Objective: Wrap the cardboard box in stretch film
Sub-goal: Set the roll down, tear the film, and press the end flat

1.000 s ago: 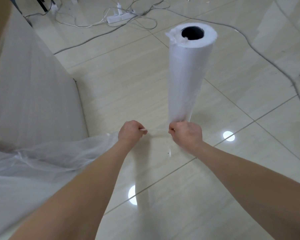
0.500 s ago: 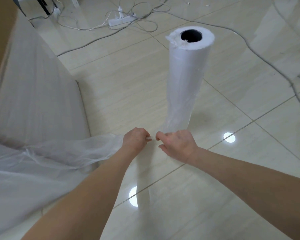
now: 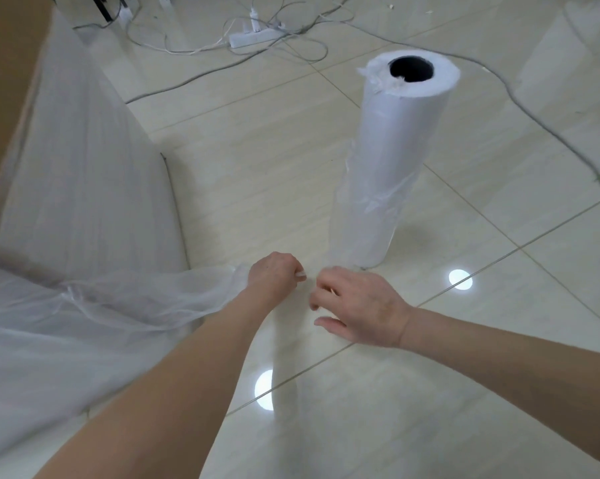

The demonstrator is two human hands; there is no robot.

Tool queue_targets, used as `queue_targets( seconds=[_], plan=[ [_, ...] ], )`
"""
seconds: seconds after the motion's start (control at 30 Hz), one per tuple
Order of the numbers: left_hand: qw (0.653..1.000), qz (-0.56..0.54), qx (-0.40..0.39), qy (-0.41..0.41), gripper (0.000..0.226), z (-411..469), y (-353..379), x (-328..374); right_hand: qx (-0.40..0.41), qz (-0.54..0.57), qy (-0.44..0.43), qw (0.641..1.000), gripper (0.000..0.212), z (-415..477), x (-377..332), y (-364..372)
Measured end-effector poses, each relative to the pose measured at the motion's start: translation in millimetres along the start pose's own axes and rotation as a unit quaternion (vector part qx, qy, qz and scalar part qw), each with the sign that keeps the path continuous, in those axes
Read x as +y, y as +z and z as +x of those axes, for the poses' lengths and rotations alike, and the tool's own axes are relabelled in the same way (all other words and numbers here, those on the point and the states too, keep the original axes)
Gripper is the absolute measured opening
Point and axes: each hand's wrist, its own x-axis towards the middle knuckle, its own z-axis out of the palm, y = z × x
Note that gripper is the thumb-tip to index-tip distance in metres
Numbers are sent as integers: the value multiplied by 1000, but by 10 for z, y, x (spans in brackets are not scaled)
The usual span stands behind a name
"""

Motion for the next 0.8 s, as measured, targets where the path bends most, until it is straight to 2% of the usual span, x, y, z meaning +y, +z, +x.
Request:
queue_targets(
  seconds=[0.07,0.1,0.17,0.2,0.23,0.3,0.4,0.47,0.53,0.6,0.63,0.7,0.8],
  plan=[
    [1000,5,4,2,21,-21,-5,26,7,3,92,996,47,76,56,-9],
    [1000,5,4,2,22,-28,-7,35,-38,-8,173,984,53,67,104,-5],
    [1000,1,2,2,23,-46,-12,53,-216,-49,294,930,53,-10,213,-2],
    [1000,0,-1,1,23,-50,-14,64,-286,-75,304,906,49,-67,245,0],
    [1000,-1,-3,0,23,-53,-15,68,-323,-102,281,898,43,-114,250,-6],
    [1000,-5,-6,-4,23,-62,-14,72,-362,-147,188,901,34,-170,190,-37],
    [1000,-6,-9,-10,23,-76,-16,79,-447,-75,129,882,25,-220,-17,-76],
    [1000,-2,-10,-9,23,-79,-14,82,-420,-25,129,898,30,-193,-168,-72],
    [1000,1,-7,-7,24,-86,-15,82,-310,4,207,928,34,-44,-174,-62],
    [1000,1,-7,-11,25,-94,-27,77,-207,0,281,937,41,137,-60,-5],
    [1000,1,-5,-11,25,-97,-30,75,-196,-11,301,933,46,210,4,25],
    [1000,1,2,-8,26,-98,-35,62,-231,-24,320,919,52,312,109,106],
    [1000,-15,5,-5,28,-93,-44,39,-258,-24,339,904,45,363,195,214]
  ],
)
